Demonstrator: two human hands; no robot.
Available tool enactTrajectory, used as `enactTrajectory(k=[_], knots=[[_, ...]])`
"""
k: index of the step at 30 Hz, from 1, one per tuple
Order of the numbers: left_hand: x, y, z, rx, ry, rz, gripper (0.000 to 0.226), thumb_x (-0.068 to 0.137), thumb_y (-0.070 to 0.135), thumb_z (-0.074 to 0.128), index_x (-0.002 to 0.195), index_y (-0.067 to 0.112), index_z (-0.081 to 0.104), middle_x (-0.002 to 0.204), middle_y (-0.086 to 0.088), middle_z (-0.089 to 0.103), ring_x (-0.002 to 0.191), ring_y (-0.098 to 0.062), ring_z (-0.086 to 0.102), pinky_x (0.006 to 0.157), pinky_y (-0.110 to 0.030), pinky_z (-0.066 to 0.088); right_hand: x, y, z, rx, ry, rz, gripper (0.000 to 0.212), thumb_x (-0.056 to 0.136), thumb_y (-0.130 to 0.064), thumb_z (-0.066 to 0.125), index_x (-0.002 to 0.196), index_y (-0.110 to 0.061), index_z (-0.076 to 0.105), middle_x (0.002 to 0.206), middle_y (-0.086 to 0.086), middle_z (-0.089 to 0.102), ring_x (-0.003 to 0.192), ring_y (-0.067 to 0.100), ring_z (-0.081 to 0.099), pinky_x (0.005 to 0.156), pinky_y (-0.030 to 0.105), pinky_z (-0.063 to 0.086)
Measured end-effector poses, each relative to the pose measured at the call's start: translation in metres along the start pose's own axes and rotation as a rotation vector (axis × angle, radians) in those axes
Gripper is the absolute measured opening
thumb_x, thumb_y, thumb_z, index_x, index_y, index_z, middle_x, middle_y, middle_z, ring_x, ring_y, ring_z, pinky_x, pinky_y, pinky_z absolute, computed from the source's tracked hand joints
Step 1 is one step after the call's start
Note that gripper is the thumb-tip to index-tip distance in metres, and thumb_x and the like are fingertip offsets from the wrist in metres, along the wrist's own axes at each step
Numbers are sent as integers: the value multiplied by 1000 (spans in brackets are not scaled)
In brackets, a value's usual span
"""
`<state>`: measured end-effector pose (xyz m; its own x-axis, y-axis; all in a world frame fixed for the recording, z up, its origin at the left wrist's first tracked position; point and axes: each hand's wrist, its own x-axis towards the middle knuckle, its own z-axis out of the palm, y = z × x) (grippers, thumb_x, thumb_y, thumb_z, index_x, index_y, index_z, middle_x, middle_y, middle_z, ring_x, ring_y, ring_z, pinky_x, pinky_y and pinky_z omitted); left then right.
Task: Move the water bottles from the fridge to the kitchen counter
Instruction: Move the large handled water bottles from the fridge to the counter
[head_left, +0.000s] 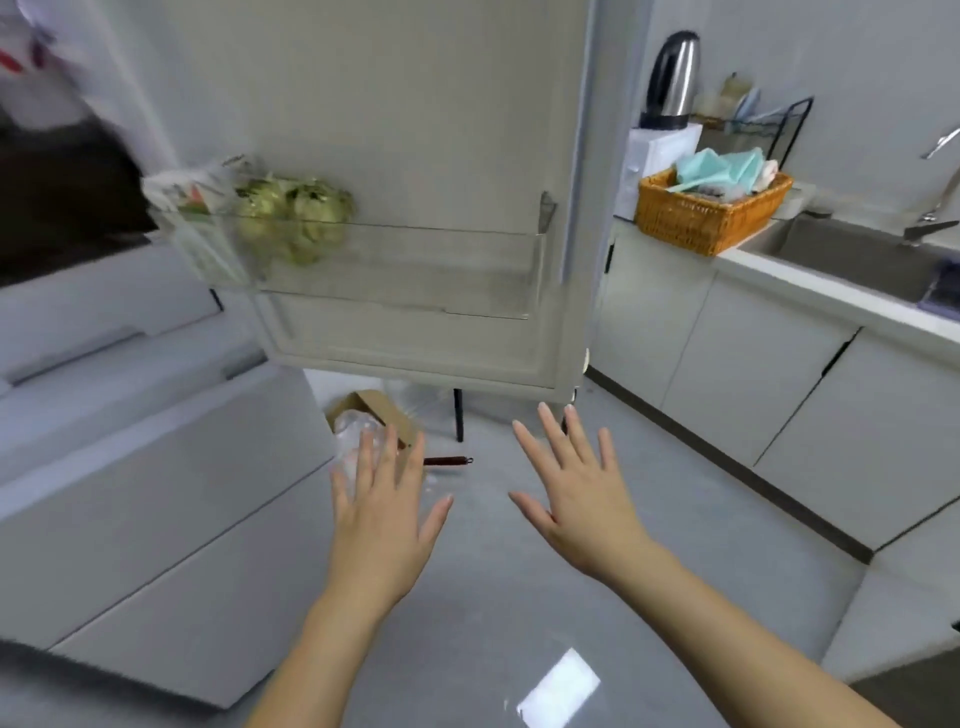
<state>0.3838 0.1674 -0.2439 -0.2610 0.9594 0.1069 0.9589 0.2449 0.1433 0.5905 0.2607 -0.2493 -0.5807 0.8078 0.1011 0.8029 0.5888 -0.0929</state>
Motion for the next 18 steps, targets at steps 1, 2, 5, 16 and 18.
enactTrajectory(k=[1, 2, 5, 16, 18], knots=[[-2, -17, -3, 1, 4, -35, 73, 96, 61, 21, 154, 28, -7, 161, -1, -20, 143, -21, -30, 117, -53, -2, 9, -14, 2, 0, 1, -30, 70, 95, -65, 15, 153, -38, -12, 158, -5, -27, 146, 24, -29, 119, 51, -9], [-5, -32, -4, 10, 2, -70, 73, 96, 61, 22, 154, 28, -7, 161, -1, -19, 144, -22, -29, 117, -53, -2, 18, -27, 4, 7, 7, -61, 70, 94, -65, 15, 154, -37, -9, 158, -5, -25, 145, 24, -29, 119, 51, -8], [-15, -71, -5, 9, 7, -164, 73, 95, 61, 21, 155, 28, -5, 163, -5, -9, 148, -27, -17, 117, -54, -1, 42, -64, 11, 39, -5, -131, 69, 95, -63, 21, 155, -37, 0, 164, -3, -13, 146, 22, -26, 120, 54, -3], [-12, -182, -13, 24, 62, -428, 76, 95, 62, 24, 155, 26, -6, 162, -6, -13, 145, -24, -25, 118, -54, -3, 148, -179, 40, 58, -87, -421, 70, 99, -60, 25, 155, -35, -7, 164, -1, -15, 148, 24, -23, 118, 52, -11], [-3, -204, -17, 34, 73, -470, 78, 94, 63, 27, 154, 27, -9, 161, -6, -17, 140, -21, -32, 118, -54, -5, 175, -201, 45, 70, -94, -477, 69, 99, -60, 25, 155, -35, -9, 163, -2, -20, 147, 23, -26, 116, 49, -15]])
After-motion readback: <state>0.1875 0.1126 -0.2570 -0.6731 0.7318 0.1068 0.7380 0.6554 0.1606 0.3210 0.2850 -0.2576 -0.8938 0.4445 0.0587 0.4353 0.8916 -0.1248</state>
